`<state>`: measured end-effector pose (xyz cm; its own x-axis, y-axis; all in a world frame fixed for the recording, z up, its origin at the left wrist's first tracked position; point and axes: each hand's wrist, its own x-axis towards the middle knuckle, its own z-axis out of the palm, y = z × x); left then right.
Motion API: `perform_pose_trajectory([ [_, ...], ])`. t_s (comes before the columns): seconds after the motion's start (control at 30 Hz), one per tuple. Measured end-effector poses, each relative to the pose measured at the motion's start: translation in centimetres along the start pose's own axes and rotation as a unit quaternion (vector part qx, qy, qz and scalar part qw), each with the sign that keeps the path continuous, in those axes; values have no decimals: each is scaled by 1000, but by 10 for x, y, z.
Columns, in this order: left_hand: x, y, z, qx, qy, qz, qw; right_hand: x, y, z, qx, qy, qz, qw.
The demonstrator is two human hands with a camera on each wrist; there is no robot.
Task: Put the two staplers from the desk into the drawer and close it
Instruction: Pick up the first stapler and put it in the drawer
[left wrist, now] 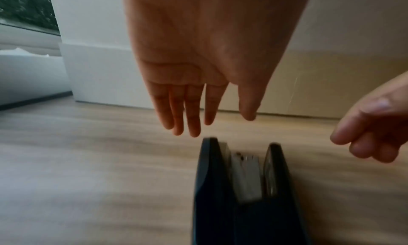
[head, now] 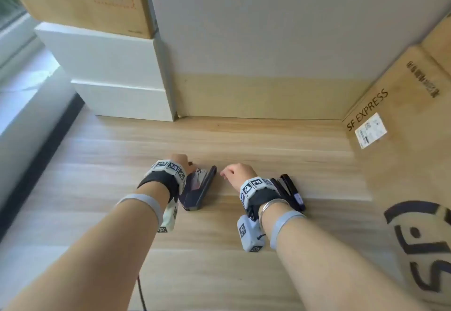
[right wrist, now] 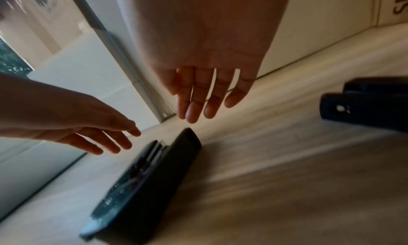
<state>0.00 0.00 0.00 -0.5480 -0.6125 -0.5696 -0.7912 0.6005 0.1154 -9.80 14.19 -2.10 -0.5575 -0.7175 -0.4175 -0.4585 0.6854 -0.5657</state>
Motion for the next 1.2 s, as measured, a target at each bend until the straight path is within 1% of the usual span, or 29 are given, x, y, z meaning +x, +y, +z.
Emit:
perform_pose_trajectory([
  [0.03, 7, -3, 4, 0, 0, -19, 1000, 8, 6, 3, -5, -12, 8, 1000],
  [0.07, 37, 3, 42, -24, -32, -41, 998, 22, 36, 25, -3, -40, 40, 998],
  [0.1, 38, -1, 46, -42, -40, -69, 996, 21, 37, 26, -1, -43, 41, 998],
  [0.13, 34, -3, 54, -61, -36, -89, 994, 16, 40, 29, -7, -52, 58, 997],
  [0.17, 31, -2, 56, -83, -41, -101, 991, 16, 41, 31, -12, -55, 57, 997],
  [0.23, 39, -2, 63, -125, -25, -120, 985, 20, 45, 33, -11, -51, 49, 997],
  [0.37, 44, 6, 69, -163, -6, -149, 975, 26, 58, 41, -17, -61, 52, 997],
  [0.53, 43, 12, 67, -170, 23, -160, 972, 30, 63, 43, -23, -64, 48, 997],
  [0.63, 39, 16, 68, -200, 42, -162, 965, 31, 66, 40, -31, -67, 42, 996],
  [0.77, 34, 12, 73, -237, 46, -144, 960, 32, 71, 37, -42, -75, 26, 996],
  [0.87, 24, 6, 78, -285, 67, -126, 948, 28, 76, 35, -45, -86, 18, 995],
  [1.07, -4, -9, 79, -330, 99, -104, 933, 19, 71, 43, -70, -101, 20, 992],
  [1.2, -26, -26, 76, -345, 116, -106, 925, 12, 55, 52, -104, -115, -11, 988],
])
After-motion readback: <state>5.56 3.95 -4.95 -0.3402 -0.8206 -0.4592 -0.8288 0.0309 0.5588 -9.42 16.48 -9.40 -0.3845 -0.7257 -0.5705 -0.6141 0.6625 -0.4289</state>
